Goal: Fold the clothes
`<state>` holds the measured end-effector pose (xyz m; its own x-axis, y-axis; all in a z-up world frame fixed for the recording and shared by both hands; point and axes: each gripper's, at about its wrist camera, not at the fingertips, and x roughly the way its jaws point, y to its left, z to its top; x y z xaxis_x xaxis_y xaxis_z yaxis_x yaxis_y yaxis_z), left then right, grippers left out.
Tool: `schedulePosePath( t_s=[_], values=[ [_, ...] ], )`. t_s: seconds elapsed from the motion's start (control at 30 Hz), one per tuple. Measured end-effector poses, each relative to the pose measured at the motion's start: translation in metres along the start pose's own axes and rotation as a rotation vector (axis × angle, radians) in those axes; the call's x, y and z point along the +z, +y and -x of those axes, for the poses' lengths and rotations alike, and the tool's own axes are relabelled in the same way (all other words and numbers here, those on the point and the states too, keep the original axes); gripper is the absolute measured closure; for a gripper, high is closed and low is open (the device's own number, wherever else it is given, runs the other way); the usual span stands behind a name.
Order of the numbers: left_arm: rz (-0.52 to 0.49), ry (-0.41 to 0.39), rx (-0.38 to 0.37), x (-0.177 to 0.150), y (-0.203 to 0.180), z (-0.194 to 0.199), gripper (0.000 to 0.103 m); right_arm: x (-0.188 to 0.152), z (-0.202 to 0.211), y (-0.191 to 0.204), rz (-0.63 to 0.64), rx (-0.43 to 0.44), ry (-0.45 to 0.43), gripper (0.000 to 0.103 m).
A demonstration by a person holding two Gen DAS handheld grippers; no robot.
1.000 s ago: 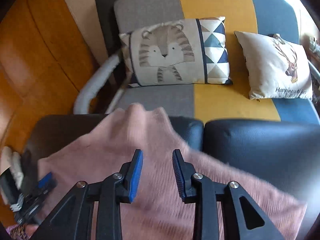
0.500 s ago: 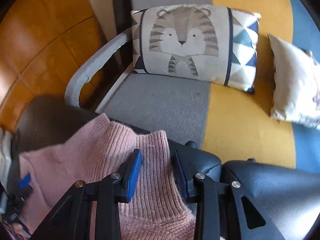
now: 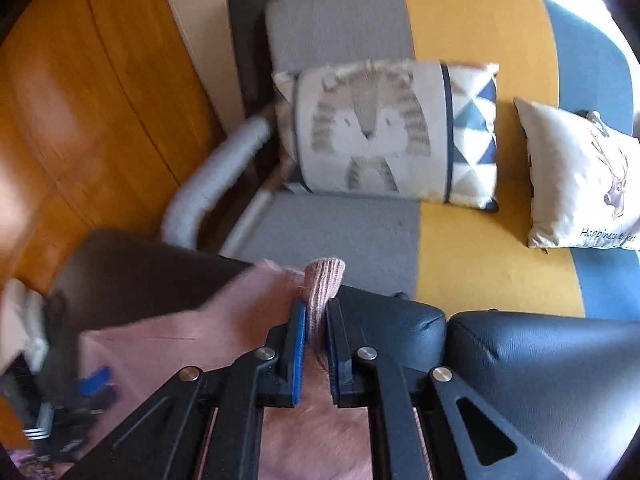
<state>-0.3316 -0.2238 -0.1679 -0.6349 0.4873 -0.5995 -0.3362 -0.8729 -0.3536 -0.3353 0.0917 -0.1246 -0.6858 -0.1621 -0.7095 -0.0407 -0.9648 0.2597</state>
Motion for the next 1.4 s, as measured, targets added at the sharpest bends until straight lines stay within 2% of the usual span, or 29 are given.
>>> schedulePosePath(
  t_s=[0.17, 0.3, 0.43, 0.5, 0.53, 0.63, 0.67, 0.7, 0.8, 0.83, 0.87, 0.97, 1.0, 1.07, 1.1, 1.13, 1.17, 1.23, 1.3, 1.4],
  values=[
    [0.001, 0.003, 0.009, 0.001, -0.002, 0.0, 0.048, -0.048, 0.07, 0.052, 0.062, 0.056, -0.089, 0.098],
    [-0.005, 0.01, 0.018, 0.002, -0.004, 0.001, 0.048, -0.11, 0.095, 0.084, 0.136, 0.006, -0.08, 0.098],
    [-0.012, 0.021, 0.032, 0.004, -0.007, 0.001, 0.048, -0.164, 0.086, 0.069, 0.048, -0.037, -0.028, 0.098],
    [-0.015, 0.03, 0.036, 0.006, -0.008, 0.001, 0.047, -0.176, 0.082, 0.052, -0.065, -0.018, -0.037, 0.1],
    [-0.016, 0.036, 0.036, 0.006, -0.008, 0.002, 0.047, -0.177, 0.084, 0.044, -0.136, 0.005, -0.071, 0.101],
    [-0.014, 0.061, 0.049, 0.008, -0.011, 0.004, 0.046, -0.179, 0.091, 0.025, -0.372, 0.17, -0.16, 0.087],
    [-0.011, 0.074, 0.061, 0.01, -0.013, 0.006, 0.046, -0.178, 0.091, 0.024, -0.43, 0.218, -0.171, 0.078],
    [0.0, 0.095, 0.076, 0.012, -0.018, 0.01, 0.045, -0.175, 0.091, 0.024, -0.472, 0.268, -0.178, 0.077],
    [0.1, 0.126, -0.033, 0.022, -0.029, 0.022, 0.045, -0.161, 0.086, 0.025, -0.523, 0.337, -0.171, 0.073],
    [0.136, 0.129, -0.076, 0.027, -0.033, 0.026, 0.045, -0.156, 0.081, 0.025, -0.534, 0.329, -0.153, 0.072],
    [0.149, 0.13, -0.086, 0.032, -0.04, 0.029, 0.045, -0.152, 0.075, 0.025, -0.545, 0.32, -0.13, 0.071],
    [0.139, 0.136, -0.079, 0.033, -0.054, 0.029, 0.045, -0.148, 0.05, 0.03, -0.611, 0.328, -0.005, 0.07],
    [0.137, 0.14, -0.084, 0.029, -0.057, 0.029, 0.045, -0.148, 0.043, 0.031, -0.643, 0.358, 0.01, 0.07],
    [0.132, 0.169, -0.078, 0.019, -0.061, 0.026, 0.045, -0.148, 0.038, 0.032, -0.691, 0.405, -0.02, 0.071],
    [0.136, 0.193, -0.075, 0.012, -0.062, 0.023, 0.045, -0.148, 0.036, 0.032, -0.693, 0.417, -0.029, 0.088],
    [0.144, 0.216, -0.072, 0.005, -0.061, 0.02, 0.045, -0.146, 0.036, 0.034, -0.68, 0.405, -0.028, 0.096],
    [0.152, 0.228, -0.071, 0.0, -0.059, 0.019, 0.045, -0.145, 0.041, 0.035, -0.661, 0.395, -0.039, 0.098],
    [0.176, 0.208, -0.076, -0.012, -0.051, 0.021, 0.045, -0.144, 0.052, 0.038, -0.622, 0.369, -0.063, 0.098],
    [0.199, 0.191, -0.084, -0.016, -0.047, 0.023, 0.045, -0.147, 0.068, 0.038, -0.566, 0.297, -0.093, 0.098],
    [0.234, 0.203, -0.091, -0.013, -0.049, 0.021, 0.045, -0.161, 0.068, 0.033, -0.506, 0.189, -0.065, 0.098]
  ],
)
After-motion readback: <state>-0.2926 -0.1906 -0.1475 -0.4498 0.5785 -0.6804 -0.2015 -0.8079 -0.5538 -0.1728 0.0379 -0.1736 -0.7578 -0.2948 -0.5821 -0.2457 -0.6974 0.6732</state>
